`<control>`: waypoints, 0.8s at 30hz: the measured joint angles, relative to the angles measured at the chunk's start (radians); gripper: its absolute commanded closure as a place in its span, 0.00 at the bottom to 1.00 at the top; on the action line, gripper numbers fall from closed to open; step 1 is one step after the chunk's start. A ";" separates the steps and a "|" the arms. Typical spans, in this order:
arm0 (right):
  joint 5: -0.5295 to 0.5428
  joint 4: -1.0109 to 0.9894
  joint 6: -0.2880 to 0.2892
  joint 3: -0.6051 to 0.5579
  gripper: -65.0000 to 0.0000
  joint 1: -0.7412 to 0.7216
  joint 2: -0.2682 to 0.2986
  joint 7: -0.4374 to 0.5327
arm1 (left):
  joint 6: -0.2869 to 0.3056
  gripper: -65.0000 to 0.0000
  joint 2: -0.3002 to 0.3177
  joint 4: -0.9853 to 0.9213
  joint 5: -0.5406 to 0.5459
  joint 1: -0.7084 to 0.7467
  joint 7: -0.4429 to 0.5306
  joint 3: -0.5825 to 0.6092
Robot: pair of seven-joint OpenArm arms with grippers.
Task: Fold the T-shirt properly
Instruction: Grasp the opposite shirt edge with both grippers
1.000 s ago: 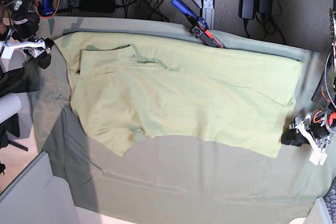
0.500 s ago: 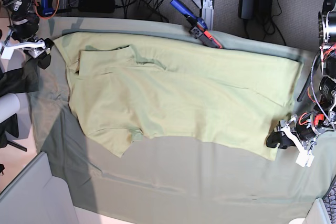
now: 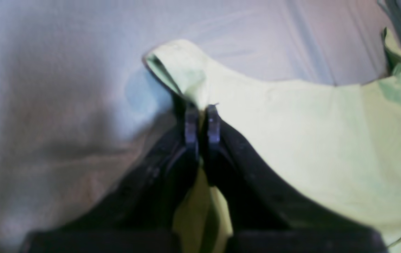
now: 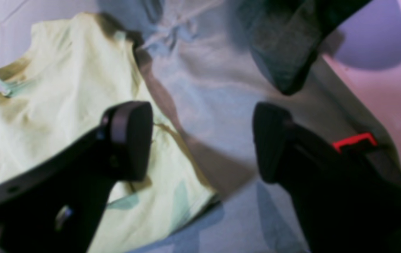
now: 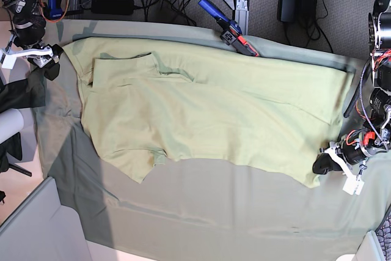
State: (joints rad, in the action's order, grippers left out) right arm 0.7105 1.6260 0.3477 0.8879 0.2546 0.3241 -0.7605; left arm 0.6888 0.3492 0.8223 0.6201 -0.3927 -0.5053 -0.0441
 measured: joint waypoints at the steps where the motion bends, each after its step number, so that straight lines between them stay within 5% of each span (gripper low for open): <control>1: 0.000 0.000 0.000 0.000 0.32 0.000 0.000 0.000 | 0.000 1.00 0.000 0.003 0.000 0.000 0.002 0.000; 8: 0.002 0.000 -0.001 0.000 0.32 -0.039 0.000 0.001 | 0.000 1.00 0.000 0.009 0.000 0.002 0.002 0.000; 17: -0.072 -0.024 0.001 -0.005 0.32 -0.272 0.004 0.030 | 0.000 1.00 0.000 0.011 0.041 0.002 -0.095 0.000; 24: -0.177 -0.327 0.002 -0.221 0.32 -0.498 0.042 0.147 | 0.000 1.00 0.000 0.011 0.042 0.002 -0.101 0.000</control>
State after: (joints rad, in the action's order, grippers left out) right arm 0.5331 1.2995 0.3492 0.6666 -0.2436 0.3660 -0.6136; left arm 0.6888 0.3496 0.8337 0.6624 -0.3912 -0.6060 -0.0441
